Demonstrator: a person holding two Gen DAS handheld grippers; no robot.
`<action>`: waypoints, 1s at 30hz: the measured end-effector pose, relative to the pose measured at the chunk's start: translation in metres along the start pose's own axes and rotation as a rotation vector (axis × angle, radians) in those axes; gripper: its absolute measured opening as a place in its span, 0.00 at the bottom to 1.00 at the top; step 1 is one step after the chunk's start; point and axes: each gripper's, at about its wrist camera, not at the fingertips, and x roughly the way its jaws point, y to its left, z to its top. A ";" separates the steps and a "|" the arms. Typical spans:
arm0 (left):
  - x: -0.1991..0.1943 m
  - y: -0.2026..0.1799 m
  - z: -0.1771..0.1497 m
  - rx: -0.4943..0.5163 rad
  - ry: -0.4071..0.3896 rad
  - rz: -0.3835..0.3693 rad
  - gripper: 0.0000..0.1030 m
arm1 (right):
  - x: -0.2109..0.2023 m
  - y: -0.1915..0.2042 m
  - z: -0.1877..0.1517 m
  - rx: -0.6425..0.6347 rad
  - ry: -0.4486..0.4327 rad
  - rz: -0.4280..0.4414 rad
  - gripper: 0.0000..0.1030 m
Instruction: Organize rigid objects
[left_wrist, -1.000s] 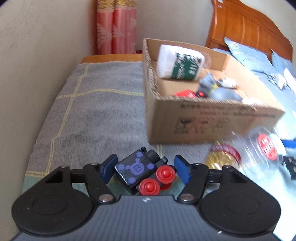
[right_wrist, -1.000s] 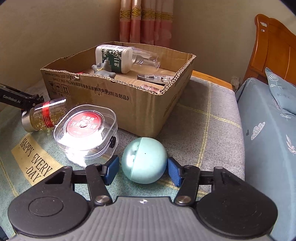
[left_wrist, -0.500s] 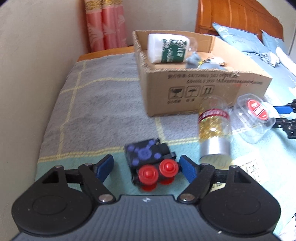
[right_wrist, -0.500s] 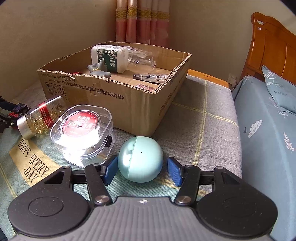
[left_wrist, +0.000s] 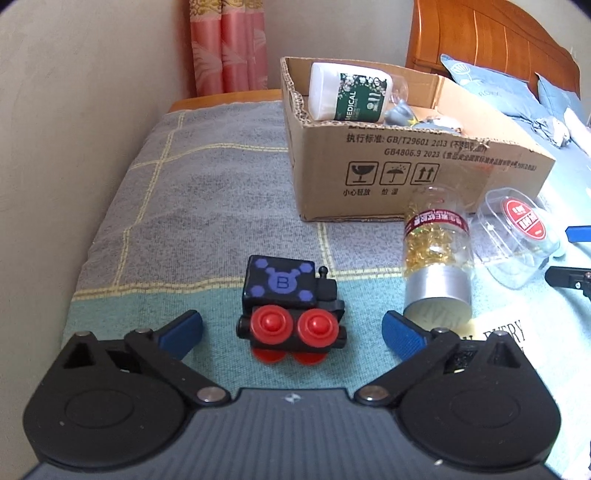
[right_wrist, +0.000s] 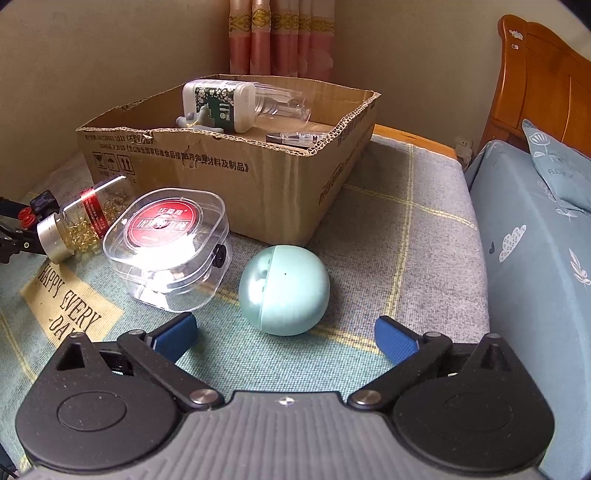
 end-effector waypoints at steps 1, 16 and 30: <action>0.000 0.000 0.000 -0.002 -0.002 0.002 1.00 | 0.000 0.000 0.000 0.000 -0.003 0.002 1.00; 0.003 -0.006 0.005 -0.030 -0.001 0.048 0.99 | -0.001 0.000 -0.002 0.005 -0.012 -0.011 1.00; -0.003 -0.007 0.012 0.015 -0.012 0.021 0.59 | 0.004 -0.001 0.008 -0.022 0.008 0.021 0.95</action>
